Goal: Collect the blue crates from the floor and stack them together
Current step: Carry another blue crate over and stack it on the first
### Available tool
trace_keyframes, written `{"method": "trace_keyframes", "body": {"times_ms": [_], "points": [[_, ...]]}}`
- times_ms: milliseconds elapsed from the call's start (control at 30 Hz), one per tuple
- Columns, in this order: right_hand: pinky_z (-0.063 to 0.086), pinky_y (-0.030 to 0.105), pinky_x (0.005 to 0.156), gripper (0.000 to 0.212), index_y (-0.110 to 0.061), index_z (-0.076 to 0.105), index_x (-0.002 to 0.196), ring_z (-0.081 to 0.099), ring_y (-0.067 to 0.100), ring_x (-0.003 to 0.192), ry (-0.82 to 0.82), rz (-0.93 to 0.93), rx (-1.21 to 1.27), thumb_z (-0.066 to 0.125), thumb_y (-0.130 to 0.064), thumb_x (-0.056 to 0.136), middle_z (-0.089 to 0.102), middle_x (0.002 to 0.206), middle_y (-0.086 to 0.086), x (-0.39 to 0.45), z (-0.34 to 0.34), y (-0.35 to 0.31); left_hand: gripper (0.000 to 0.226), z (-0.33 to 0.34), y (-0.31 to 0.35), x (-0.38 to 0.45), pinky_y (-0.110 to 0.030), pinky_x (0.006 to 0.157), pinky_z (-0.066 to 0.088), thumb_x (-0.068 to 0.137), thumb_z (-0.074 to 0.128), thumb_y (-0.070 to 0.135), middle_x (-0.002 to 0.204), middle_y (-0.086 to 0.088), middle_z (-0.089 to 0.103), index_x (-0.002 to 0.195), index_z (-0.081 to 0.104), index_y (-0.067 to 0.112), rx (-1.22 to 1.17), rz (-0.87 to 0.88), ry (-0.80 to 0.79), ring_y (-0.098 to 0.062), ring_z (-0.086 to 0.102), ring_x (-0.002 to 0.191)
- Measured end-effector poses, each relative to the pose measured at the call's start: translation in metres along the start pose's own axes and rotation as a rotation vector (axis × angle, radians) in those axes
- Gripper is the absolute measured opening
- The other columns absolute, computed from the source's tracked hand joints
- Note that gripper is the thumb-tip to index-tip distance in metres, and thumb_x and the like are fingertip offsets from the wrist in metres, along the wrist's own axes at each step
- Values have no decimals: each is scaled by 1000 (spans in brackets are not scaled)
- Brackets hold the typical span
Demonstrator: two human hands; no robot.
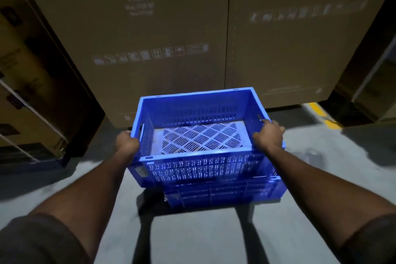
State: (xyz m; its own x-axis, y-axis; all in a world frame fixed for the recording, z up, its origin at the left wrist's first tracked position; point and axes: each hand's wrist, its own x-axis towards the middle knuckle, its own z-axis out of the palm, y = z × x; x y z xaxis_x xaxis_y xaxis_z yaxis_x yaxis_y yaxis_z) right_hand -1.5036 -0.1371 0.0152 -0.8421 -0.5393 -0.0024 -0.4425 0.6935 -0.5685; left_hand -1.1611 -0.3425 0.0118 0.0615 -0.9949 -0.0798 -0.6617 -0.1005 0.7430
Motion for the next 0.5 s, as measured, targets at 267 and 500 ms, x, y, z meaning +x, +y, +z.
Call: {"method": "trace_keyframes", "body": {"times_ms": [267, 500], "points": [[42, 39, 98, 38, -3, 57, 117, 37, 42, 123, -11, 16, -57, 55, -9, 79, 48, 129, 23, -5, -14, 8, 32, -6, -17, -26, -41, 81, 53, 87, 47, 2, 99, -15, 73, 107, 70, 8, 20, 168, -76, -35, 68, 91], [29, 42, 115, 49, 2, 54, 122, 27, 40, 139, 3, -175, -182, 59, -29, 84, 35, 145, 30, -28, -1, 24, 30, 11, -35, -20, -50, 85, 54, 85, 44, 17, 99, -20, 70, 107, 63, 13, 228, 216, 56, -42, 65, 93]]}}
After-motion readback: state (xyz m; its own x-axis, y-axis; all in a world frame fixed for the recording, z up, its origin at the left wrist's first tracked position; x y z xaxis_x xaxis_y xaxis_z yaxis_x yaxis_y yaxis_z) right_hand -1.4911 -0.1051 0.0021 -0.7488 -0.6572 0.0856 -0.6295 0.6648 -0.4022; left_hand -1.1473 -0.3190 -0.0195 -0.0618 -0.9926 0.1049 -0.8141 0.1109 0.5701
